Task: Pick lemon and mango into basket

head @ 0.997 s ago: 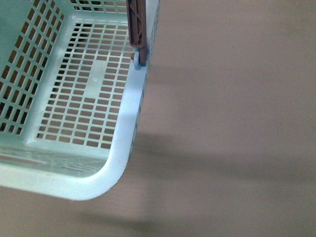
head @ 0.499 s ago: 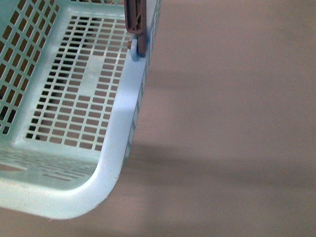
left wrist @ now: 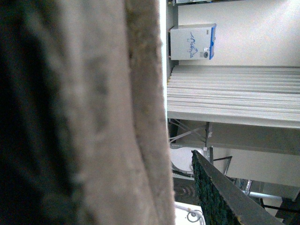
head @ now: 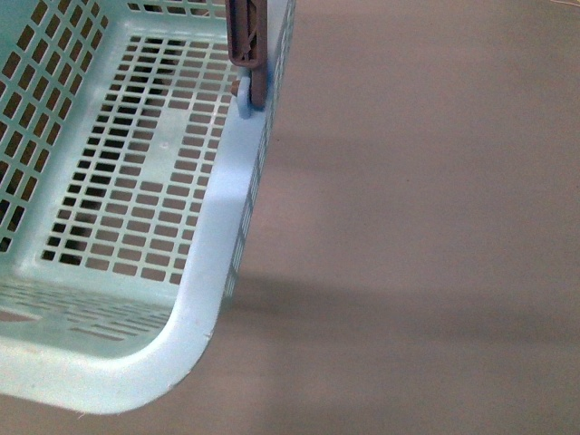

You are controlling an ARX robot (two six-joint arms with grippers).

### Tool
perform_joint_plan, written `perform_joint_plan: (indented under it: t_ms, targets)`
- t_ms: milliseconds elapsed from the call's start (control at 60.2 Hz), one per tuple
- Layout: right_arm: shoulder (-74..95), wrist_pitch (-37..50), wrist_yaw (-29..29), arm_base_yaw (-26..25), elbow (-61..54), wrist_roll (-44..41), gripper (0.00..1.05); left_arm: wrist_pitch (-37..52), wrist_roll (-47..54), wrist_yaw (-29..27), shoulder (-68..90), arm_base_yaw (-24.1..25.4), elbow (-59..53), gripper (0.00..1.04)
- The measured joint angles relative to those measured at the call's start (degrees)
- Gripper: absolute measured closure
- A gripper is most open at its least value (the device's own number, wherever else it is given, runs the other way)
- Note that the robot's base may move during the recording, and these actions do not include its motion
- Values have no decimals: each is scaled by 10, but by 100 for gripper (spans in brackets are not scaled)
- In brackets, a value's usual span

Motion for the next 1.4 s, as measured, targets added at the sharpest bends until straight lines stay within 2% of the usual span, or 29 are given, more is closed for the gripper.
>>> perform_joint_plan:
  t_ms: [1396]
  targets:
    - [0, 0, 0, 0, 0, 0, 9, 0, 0, 0, 0, 0, 0, 76]
